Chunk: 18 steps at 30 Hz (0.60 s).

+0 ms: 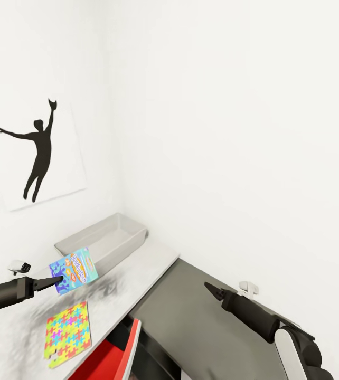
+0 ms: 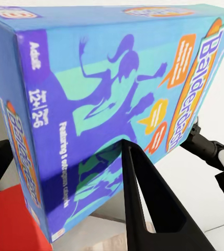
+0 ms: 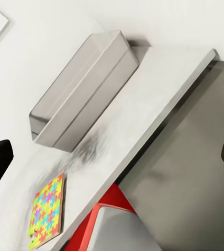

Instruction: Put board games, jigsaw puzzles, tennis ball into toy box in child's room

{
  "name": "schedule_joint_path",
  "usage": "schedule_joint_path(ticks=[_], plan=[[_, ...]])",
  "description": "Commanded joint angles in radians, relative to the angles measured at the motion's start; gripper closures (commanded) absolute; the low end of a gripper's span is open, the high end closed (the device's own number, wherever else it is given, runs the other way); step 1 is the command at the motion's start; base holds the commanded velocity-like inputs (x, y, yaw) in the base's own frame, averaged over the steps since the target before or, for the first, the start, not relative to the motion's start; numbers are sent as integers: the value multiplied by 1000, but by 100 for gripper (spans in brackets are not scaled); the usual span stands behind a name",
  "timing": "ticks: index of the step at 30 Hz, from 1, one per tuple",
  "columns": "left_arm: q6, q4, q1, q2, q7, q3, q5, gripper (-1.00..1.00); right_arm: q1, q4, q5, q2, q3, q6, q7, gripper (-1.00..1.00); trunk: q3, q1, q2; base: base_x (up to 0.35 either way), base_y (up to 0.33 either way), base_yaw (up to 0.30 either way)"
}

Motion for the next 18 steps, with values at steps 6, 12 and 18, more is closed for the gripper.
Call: schedule_joint_path(ticks=[6,12,18], plan=[[9,0,0,0,-5,0,0,100,-1,0,-3,1,-3,8,3,-100,0,0,-1,5,31,-21],[9,0,0,0,-5,0,0,100,-1,0,-3,2,-3,8,3,-100,0,0,-1,93,110,-3],[9,0,0,0,-5,0,0,100,-1,0,-3,2,-3,8,3,-100,0,0,-1,22,25,0]])
